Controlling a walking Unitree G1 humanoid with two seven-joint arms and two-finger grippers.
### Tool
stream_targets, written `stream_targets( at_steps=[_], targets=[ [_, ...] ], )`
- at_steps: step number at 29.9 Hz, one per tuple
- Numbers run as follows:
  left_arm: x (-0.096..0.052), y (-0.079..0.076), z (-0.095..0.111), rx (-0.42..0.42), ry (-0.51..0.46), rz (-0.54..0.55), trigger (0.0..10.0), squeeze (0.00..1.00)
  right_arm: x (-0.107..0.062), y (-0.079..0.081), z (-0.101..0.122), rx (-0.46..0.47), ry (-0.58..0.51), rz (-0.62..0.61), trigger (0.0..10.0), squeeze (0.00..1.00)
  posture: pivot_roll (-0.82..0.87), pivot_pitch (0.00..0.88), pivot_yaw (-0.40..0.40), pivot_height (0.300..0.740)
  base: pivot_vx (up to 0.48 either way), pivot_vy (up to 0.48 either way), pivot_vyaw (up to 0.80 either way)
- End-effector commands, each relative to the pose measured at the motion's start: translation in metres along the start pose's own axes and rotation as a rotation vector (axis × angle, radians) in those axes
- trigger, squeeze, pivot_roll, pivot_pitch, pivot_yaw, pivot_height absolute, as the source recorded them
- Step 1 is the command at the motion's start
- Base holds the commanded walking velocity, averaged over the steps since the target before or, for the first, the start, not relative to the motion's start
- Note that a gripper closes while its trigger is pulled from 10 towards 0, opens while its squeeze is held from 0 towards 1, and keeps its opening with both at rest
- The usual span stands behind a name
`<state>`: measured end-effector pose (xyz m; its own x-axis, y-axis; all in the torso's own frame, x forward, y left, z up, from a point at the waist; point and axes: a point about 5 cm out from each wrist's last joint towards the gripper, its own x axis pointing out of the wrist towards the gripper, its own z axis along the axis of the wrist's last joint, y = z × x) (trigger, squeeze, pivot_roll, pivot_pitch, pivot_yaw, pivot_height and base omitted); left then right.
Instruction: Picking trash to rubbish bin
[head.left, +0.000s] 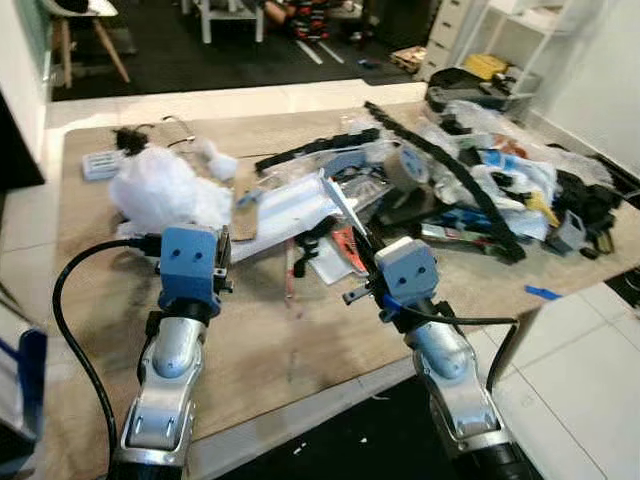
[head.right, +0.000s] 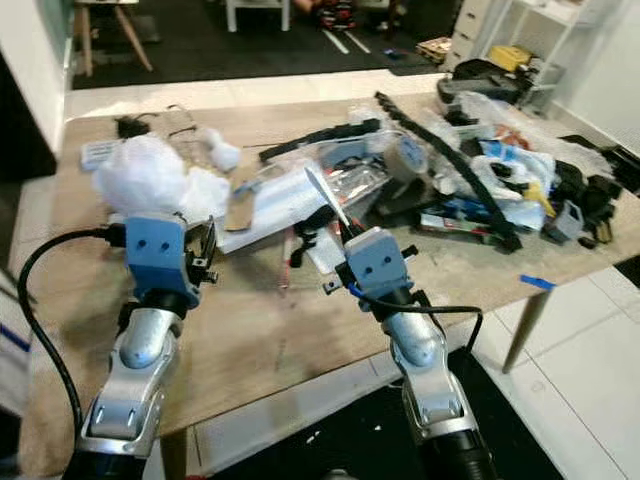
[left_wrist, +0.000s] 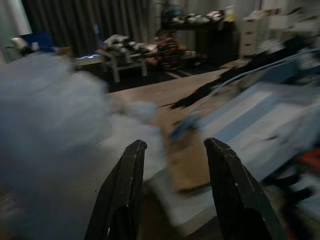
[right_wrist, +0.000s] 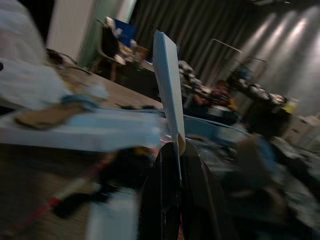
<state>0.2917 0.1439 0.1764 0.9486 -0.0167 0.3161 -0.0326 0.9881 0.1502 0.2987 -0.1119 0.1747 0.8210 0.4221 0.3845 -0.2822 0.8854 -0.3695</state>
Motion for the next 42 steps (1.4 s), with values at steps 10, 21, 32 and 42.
stream_targets(
  at_steps=[10, 21, 32, 42],
  targets=[
    [-0.001, -0.007, -0.002, -0.010, 0.012, -0.022, 10.0, 0.00, -0.002, 0.002, -0.003, 0.012, 0.019, 0.000, 10.0, 0.00, -0.03, 0.109, -0.095, 0.740, 0.000, 0.000, -0.60],
    [-0.001, -0.008, -0.002, -0.017, 0.013, -0.034, 10.0, 0.00, -0.003, 0.002, -0.002, 0.012, 0.021, 0.008, 10.0, 0.00, -0.04, 0.113, -0.103, 0.740, 0.000, 0.000, -0.61],
    [-0.003, -0.013, -0.002, -0.042, 0.004, -0.055, 10.0, 0.00, -0.004, 0.005, -0.003, 0.011, 0.027, 0.028, 10.0, 0.00, -0.05, 0.110, -0.108, 0.740, 0.000, 0.000, -0.61],
    [-0.001, -0.015, -0.001, -0.047, -0.003, -0.062, 10.0, 0.00, -0.003, 0.004, -0.003, 0.010, 0.028, 0.025, 10.0, 0.00, -0.05, 0.107, -0.107, 0.740, 0.000, 0.000, -0.61]
  ],
)
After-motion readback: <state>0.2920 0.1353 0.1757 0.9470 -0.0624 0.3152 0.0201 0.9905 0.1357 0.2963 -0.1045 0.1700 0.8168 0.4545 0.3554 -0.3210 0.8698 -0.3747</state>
